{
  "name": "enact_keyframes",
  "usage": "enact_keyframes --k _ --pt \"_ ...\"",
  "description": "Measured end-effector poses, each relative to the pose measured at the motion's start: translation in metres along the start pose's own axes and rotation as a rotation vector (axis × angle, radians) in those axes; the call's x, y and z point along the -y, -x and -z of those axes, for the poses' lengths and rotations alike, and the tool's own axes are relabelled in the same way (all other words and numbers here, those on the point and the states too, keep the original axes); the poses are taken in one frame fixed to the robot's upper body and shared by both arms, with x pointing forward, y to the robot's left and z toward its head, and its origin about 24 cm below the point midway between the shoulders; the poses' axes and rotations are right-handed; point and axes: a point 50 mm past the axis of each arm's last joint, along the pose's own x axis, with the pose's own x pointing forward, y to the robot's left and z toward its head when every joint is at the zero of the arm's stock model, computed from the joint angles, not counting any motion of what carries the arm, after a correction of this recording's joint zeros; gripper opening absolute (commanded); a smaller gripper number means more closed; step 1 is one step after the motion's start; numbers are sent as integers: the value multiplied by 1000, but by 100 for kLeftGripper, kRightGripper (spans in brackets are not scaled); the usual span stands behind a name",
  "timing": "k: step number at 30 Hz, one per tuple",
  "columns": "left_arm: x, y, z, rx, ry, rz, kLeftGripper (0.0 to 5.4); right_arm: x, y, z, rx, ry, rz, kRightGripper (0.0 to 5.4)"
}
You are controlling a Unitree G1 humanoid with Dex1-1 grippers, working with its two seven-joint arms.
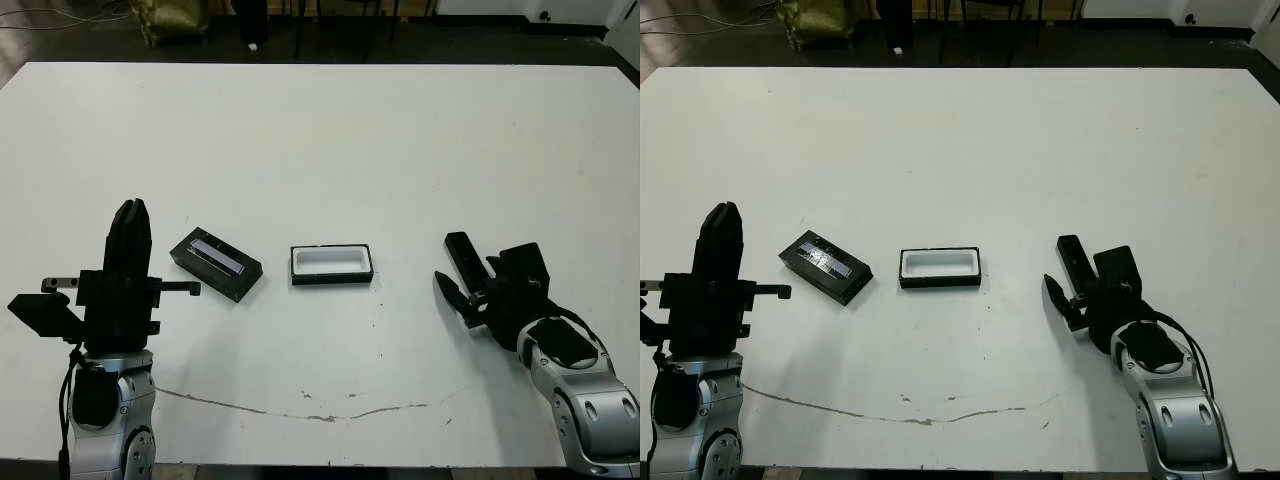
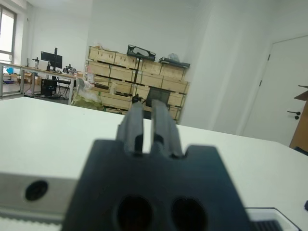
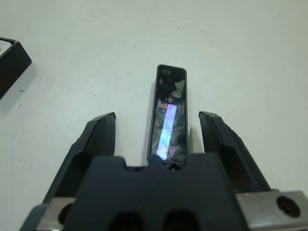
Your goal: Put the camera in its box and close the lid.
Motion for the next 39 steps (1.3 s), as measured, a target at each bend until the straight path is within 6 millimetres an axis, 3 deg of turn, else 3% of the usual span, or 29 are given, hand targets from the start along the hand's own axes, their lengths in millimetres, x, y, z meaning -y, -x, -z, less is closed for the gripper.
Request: enact_keyframes --k 19,28,39 --pt "0 1 -2 -17 1 -13 0 -1 0 4 8 -54 4 332" --pt "0 1 -2 -14 1 -12 0 1 -2 10 0 -189 0 332" --pt "0 2 -3 -28 -1 -15 0 -4 -1 12 15 -190 68 332"
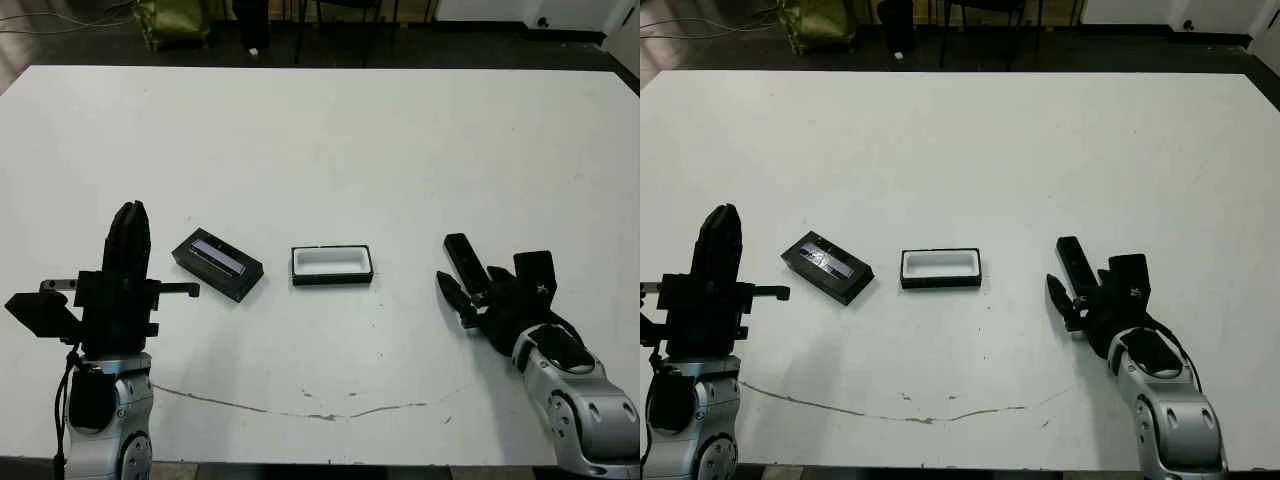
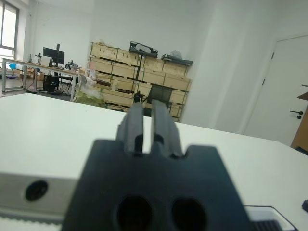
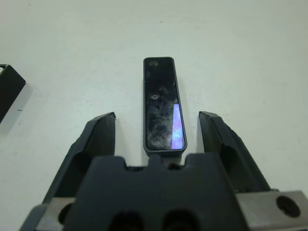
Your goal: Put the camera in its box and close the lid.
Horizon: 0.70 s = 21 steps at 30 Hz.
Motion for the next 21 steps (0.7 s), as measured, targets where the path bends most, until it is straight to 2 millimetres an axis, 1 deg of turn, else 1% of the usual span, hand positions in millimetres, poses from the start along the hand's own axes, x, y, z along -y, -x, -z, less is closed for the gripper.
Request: enact_keyframes --k 5,6,17,19,21 --pt "0 0 0 0 -4 1 0 -3 3 3 49 34 28 332" --pt "0 0 0 0 -3 1 0 -3 3 4 58 43 33 318" --pt "0 0 0 0 1 11 0 -1 4 6 111 58 25 70" --pt "-1 0 0 -1 1 13 0 1 3 6 118 57 28 41" --pt "0 0 0 0 1 13 0 1 3 6 119 58 23 31"
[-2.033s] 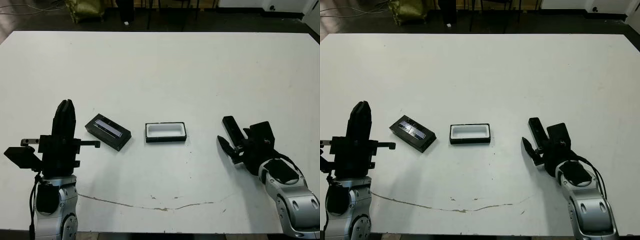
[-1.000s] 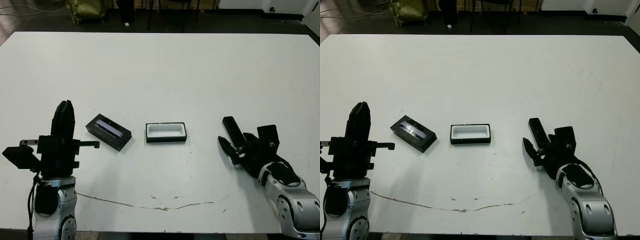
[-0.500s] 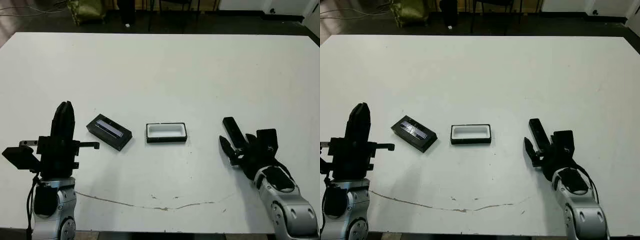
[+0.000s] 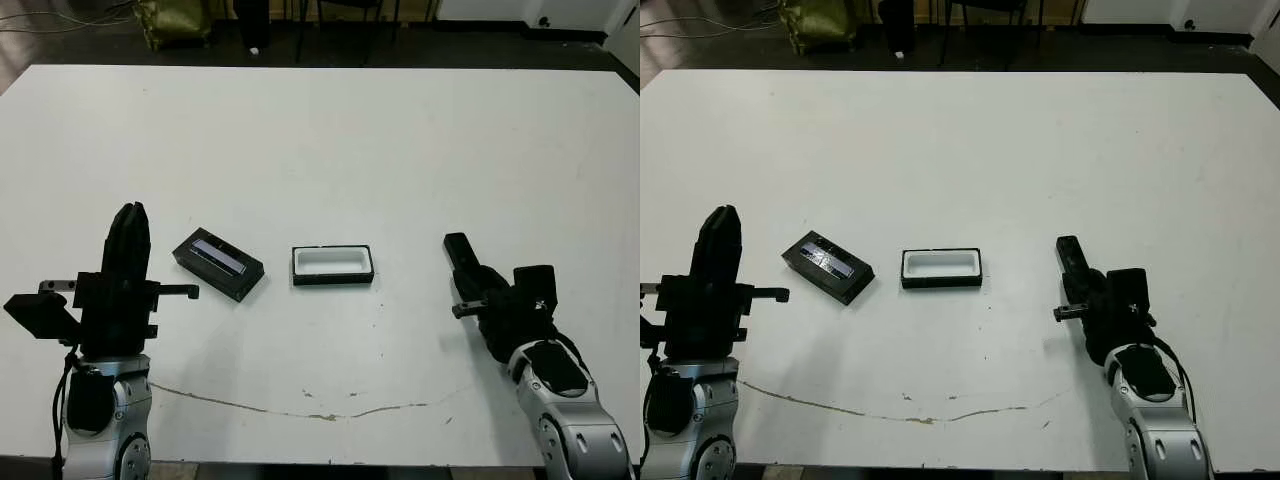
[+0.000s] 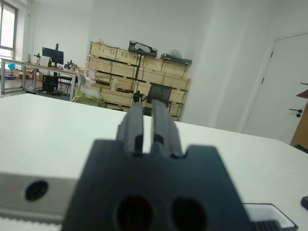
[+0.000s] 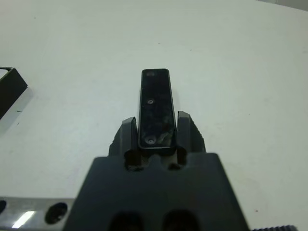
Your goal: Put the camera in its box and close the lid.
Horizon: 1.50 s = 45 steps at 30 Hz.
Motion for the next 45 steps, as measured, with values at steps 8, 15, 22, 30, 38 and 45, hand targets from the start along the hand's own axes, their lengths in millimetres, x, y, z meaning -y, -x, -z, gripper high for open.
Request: enact_keyframes --k 8,15,22,30,38,45 --pt "0 -1 0 4 -1 11 0 3 -1 -1 -7 -13 -16 31" --pt "0 -2 0 7 -2 13 0 6 1 -5 -3 -32 -29 31" --pt "-1 -2 0 9 -5 14 0 15 2 -25 92 -75 -194 29" --pt "-1 -2 1 16 -6 17 0 14 -18 -109 244 27 -415 29" --pt "-1 -1 1 14 -6 16 0 -4 -41 -139 221 168 -662 29" --pt "-1 -1 1 21 -7 16 0 -17 -55 -154 213 362 -870 29"
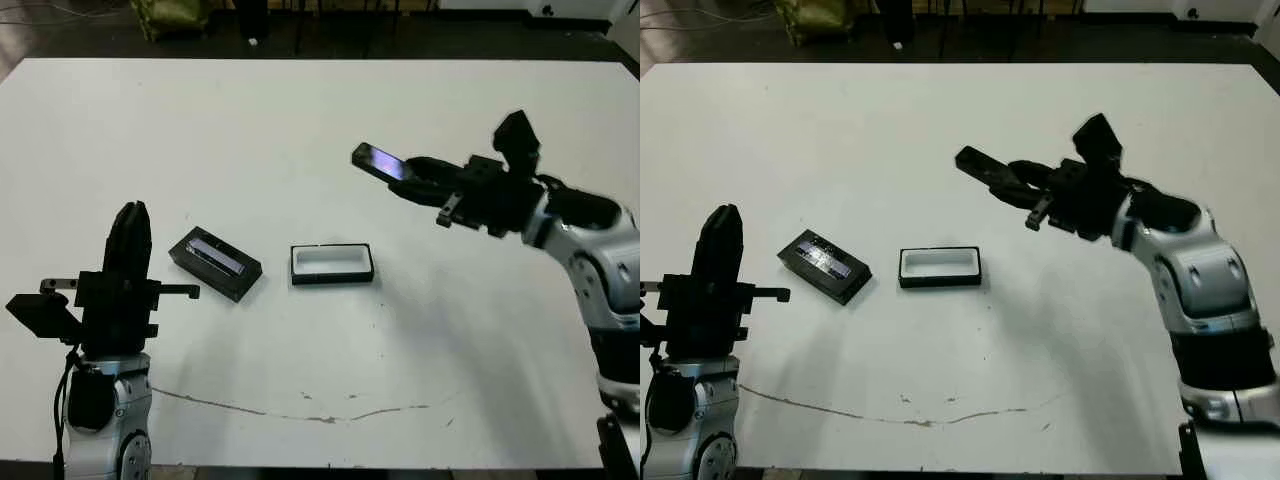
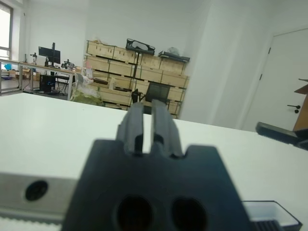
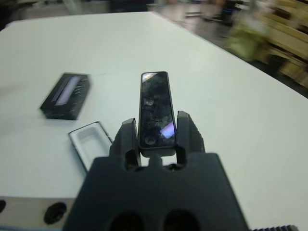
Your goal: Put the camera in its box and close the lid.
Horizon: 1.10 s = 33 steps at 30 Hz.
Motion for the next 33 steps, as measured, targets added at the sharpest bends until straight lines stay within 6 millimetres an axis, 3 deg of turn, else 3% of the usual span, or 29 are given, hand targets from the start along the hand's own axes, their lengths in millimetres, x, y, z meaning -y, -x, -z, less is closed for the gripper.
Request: enact_keyframes --k 12,33 --pt "1 2 1 -16 5 0 0 -2 -20 6 -88 84 -223 25" --pt "3 3 3 -13 -1 -3 0 -2 -32 16 -196 25 -436 25"
